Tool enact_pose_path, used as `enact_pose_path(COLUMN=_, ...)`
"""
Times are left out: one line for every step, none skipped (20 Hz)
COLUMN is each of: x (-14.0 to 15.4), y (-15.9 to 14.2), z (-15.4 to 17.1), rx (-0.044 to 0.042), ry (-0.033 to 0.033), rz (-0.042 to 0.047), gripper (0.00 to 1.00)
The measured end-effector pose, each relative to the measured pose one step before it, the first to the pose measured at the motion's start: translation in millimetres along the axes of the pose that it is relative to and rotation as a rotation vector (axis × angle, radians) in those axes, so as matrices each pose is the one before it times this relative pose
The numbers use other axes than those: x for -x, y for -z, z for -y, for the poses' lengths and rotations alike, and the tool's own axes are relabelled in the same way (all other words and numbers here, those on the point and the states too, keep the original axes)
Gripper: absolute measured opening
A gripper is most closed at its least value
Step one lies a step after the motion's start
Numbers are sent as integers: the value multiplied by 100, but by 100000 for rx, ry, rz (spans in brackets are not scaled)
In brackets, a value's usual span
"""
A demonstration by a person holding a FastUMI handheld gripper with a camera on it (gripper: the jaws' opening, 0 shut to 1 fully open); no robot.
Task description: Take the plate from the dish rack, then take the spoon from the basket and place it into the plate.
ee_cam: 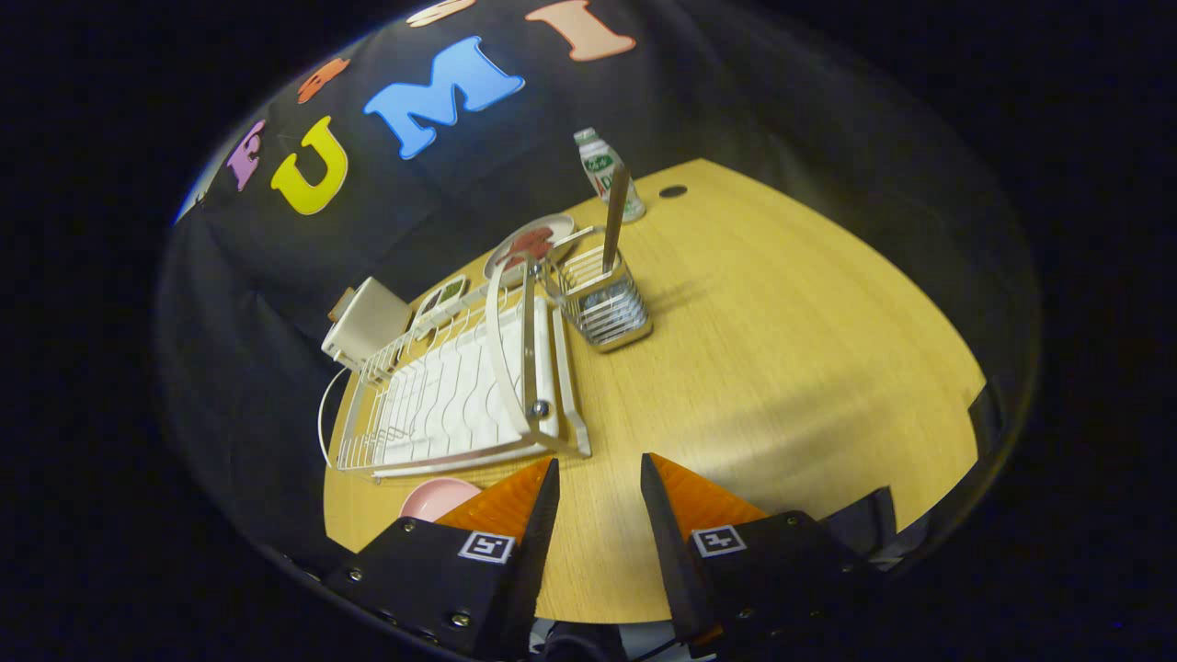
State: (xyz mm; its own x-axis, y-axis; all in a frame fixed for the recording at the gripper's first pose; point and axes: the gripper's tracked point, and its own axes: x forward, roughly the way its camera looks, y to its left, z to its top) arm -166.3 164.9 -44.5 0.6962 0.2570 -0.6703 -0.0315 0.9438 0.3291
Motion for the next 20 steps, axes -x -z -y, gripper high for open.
enact_pose_path(x=447, y=-1621, z=85, rx=3379, ry=1047, rz=6187, gripper=56)
enact_pose_path(x=466, y=-1495, z=-46, rx=2759, ry=594, rz=6183, gripper=56)
enact_pose_path(x=287, y=-1719, z=-239, rx=2094, ry=-280, rz=5709, gripper=56)
enact_pose_path(x=245, y=-1285, z=-240, rx=1725, ry=-191, rz=4925, gripper=56)
enact_pose_path(x=195, y=-1390, z=-131, rx=1637, ry=128, rz=4308, gripper=56)
enact_pose_path(x=-26, y=-1138, z=40, rx=1110, ry=389, rz=4049, gripper=56)
enact_pose_path(x=-216, y=-1139, z=-89, rx=652, ry=-3, rz=3507, gripper=56)
enact_pose_path(x=-319, y=-786, z=-19, rx=544, ry=276, rz=2550, gripper=56)
enact_pose_path(x=-291, y=-736, z=109, rx=408, ry=509, rz=1737, gripper=56)
enact_pose_path(x=-470, y=-782, z=41, rx=-141, ry=70, rz=2428, gripper=56)
enact_pose_path(x=-518, y=-812, z=122, rx=436, ry=427, rz=2240, gripper=56)
enact_pose_path(x=-546, y=-517, z=315, rx=919, ry=863, rz=1773, gripper=55)
enact_pose_path(x=-737, y=-528, z=189, rx=1194, ry=426, rz=1944, gripper=56)
enact_pose_path(x=-562, y=-376, z=13, rx=1349, ry=231, rz=1336, gripper=55)
enact_pose_path(x=-727, y=-189, z=9, rx=601, ry=-4, rz=805, gripper=55)
enact_pose_path(x=-827, y=-4, z=105, rx=140, ry=294, rz=94, gripper=55)
enact_pose_path(x=-869, y=19, z=144, rx=-82, ry=537, rz=216, gripper=55)
enact_pose_path(x=-766, y=-2, z=239, rx=-125, ry=742, rz=131, gripper=56)
enact_pose_path(x=-949, y=125, z=300, rx=-391, ry=626, rz=-135, gripper=55)
enact_pose_path(x=-937, y=387, z=250, rx=-440, ry=1040, rz=-512, gripper=56)
